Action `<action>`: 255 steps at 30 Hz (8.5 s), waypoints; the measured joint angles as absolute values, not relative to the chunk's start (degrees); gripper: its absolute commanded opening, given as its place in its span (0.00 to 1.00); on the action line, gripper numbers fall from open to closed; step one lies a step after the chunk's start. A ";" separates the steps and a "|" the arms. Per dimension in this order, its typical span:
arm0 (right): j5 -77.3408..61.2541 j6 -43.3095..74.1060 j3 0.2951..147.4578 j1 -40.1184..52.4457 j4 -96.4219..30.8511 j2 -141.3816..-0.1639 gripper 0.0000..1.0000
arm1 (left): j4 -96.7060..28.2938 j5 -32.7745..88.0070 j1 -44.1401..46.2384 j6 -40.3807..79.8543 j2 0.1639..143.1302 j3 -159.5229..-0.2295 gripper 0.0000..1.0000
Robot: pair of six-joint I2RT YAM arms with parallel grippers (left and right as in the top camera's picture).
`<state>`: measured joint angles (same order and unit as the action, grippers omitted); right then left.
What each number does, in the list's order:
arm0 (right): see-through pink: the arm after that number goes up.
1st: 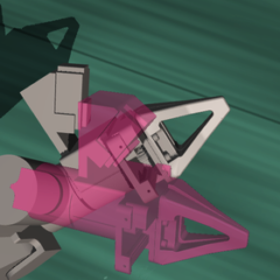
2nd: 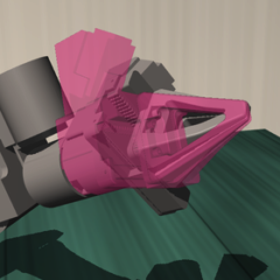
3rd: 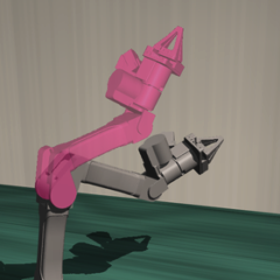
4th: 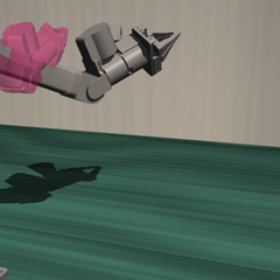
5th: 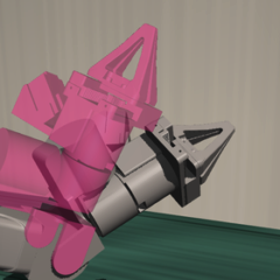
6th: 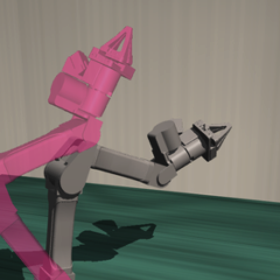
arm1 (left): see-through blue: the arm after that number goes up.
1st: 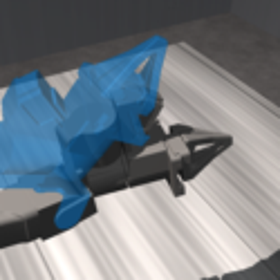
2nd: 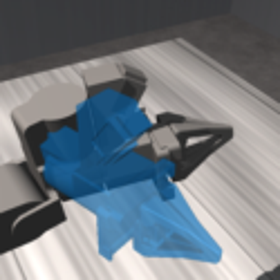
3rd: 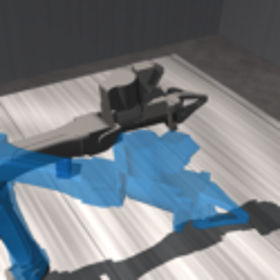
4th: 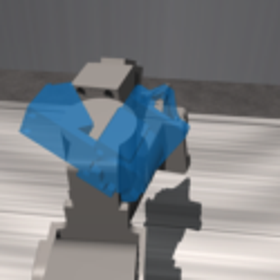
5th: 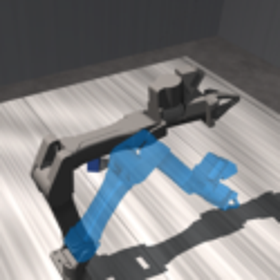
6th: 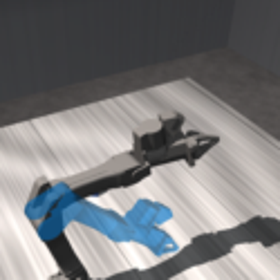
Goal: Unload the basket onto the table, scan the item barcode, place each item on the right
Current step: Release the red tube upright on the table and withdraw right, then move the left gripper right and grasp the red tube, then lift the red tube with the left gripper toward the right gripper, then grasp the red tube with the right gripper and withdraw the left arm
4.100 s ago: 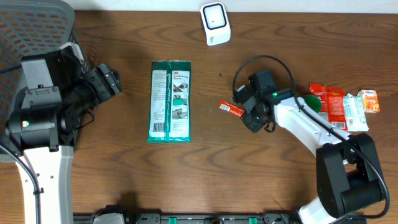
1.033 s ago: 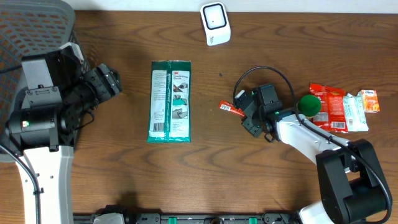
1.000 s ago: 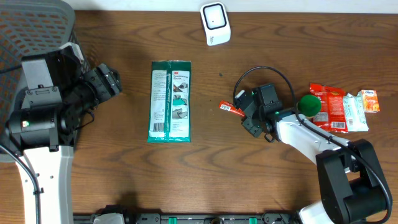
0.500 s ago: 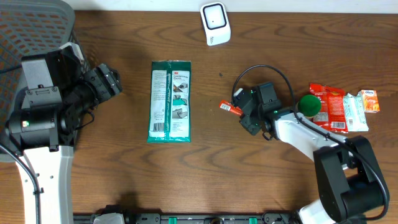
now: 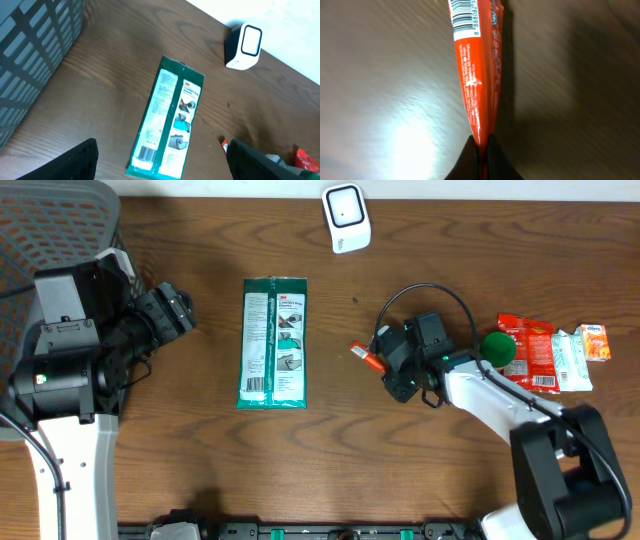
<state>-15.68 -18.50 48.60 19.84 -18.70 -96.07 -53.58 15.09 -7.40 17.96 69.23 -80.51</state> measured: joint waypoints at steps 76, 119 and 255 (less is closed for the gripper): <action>-36.16 15.99 59.31 6.79 -23.64 -104.29 0.54 | -60.27 22.79 2.74 19.46 73.06 -79.42 0.82; -30.94 12.49 59.31 3.70 -26.28 -104.29 0.60 | -19.94 -2.09 44.01 37.47 112.62 -75.66 0.36; -6.92 23.97 59.29 25.69 -19.77 -104.29 0.26 | -46.09 -6.07 19.22 25.45 89.34 -76.42 0.78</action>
